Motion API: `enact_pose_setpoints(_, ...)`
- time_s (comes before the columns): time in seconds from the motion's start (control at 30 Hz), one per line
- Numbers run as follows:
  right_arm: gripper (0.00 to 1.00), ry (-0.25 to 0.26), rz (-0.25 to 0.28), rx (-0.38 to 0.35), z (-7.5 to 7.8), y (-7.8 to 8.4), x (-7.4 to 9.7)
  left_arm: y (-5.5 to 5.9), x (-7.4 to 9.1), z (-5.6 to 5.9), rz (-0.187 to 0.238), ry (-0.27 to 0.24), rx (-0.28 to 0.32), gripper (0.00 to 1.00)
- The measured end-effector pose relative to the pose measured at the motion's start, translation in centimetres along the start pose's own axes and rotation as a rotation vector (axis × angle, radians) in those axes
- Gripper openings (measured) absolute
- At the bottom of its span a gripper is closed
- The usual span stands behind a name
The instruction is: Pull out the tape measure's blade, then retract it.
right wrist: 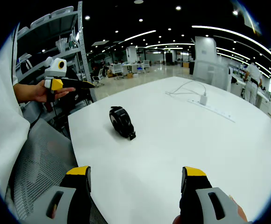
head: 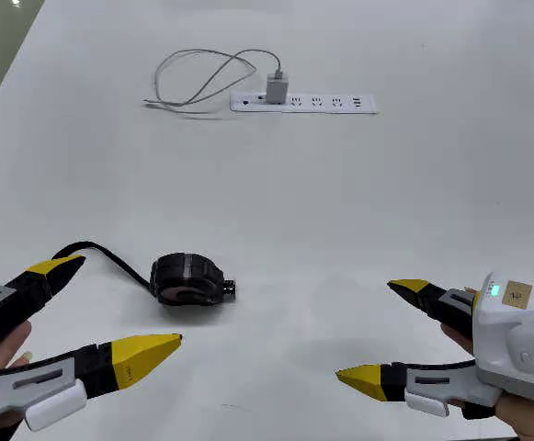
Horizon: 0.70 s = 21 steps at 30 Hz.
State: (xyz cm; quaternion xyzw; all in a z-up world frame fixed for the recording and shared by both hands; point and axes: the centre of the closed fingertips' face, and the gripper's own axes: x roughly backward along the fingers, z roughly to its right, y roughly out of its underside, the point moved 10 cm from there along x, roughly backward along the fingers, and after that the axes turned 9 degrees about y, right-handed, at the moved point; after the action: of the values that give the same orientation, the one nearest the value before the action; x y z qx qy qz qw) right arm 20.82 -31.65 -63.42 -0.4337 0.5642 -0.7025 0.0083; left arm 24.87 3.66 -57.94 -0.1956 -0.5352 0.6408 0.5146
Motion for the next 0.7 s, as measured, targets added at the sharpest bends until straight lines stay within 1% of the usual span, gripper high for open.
enact_pose_setpoints(0.03, 0.78, 0.000, 0.001, 0.001, -0.01, 0.00, 0.00, 0.14, -0.09, 0.00, -0.020, -0.003, -0.021, 0.85)
enact_pose_setpoints(0.07, 0.78, 0.000, 0.002, 0.001, -0.02, 0.01, 0.00, 0.25, -0.26, 0.06, -0.017, 0.007, -0.034, 0.83)
enact_pose_setpoints(0.1, 0.78, 0.001, 0.003, 0.000, -0.03, 0.02, 0.02, 0.63, -0.34, -0.06, -0.048, 0.001, -0.028, 0.81)
enact_pose_setpoints(0.13, 0.78, 0.002, 0.003, 0.000, 0.01, 0.04, 0.02, 0.81, -0.37, -0.15, -0.063, -0.005, -0.027, 0.78)
enact_pose_setpoints(0.17, 0.77, 0.004, 0.003, 0.000, 0.04, 0.05, 0.03, 0.86, -0.40, -0.26, -0.069, -0.011, -0.042, 0.73)
enact_pose_setpoints(0.2, 0.77, 0.005, 0.002, -0.001, 0.04, 0.06, 0.06, 0.93, -0.38, -0.38, -0.092, -0.019, -0.066, 0.69)
enact_pose_setpoints(0.23, 0.77, 0.006, 0.003, -0.001, 0.04, 0.05, 0.10, 0.94, -0.39, -0.40, -0.098, -0.014, -0.079, 0.65)
enact_pose_setpoints(0.27, 0.77, 0.007, 0.004, -0.001, 0.02, 0.02, 0.14, 0.92, -0.39, -0.37, -0.096, -0.015, -0.079, 0.61)
enact_pose_setpoints(0.3, 0.77, 0.008, 0.004, 0.000, 0.01, 0.02, 0.16, 0.91, -0.36, -0.38, -0.088, -0.012, -0.078, 0.58)
enact_pose_setpoints(0.33, 0.77, 0.007, 0.004, 0.001, 0.03, 0.05, 0.14, 0.82, -0.41, -0.32, -0.071, -0.007, -0.066, 0.56)
enact_pose_setpoints(0.4, 0.77, 0.007, 0.001, 0.002, 0.05, 0.08, 0.13, 0.76, -0.36, -0.37, -0.067, -0.014, -0.078, 0.54)
enact_pose_setpoints(0.43, 0.77, 0.008, -0.001, 0.004, 0.06, 0.09, 0.14, 0.74, -0.35, -0.29, -0.067, -0.012, -0.072, 0.52)
enact_pose_setpoints(0.5, 0.77, 0.006, -0.001, 0.001, 0.06, 0.09, 0.14, 0.66, -0.32, -0.29, -0.049, -0.020, -0.047, 0.54)
enact_pose_setpoints(0.57, 0.77, 0.006, -0.002, 0.004, 0.07, 0.09, 0.14, 0.61, -0.28, -0.25, -0.039, -0.013, -0.036, 0.55)
enact_pose_setpoints(0.63, 0.77, 0.006, -0.003, 0.005, 0.05, 0.06, 0.13, 0.67, -0.28, -0.25, -0.054, -0.026, -0.050, 0.59)
enact_pose_setpoints(0.7, 0.77, 0.005, -0.004, 0.009, 0.08, 0.05, 0.13, 0.75, -0.35, -0.15, -0.053, -0.009, -0.054, 0.65)
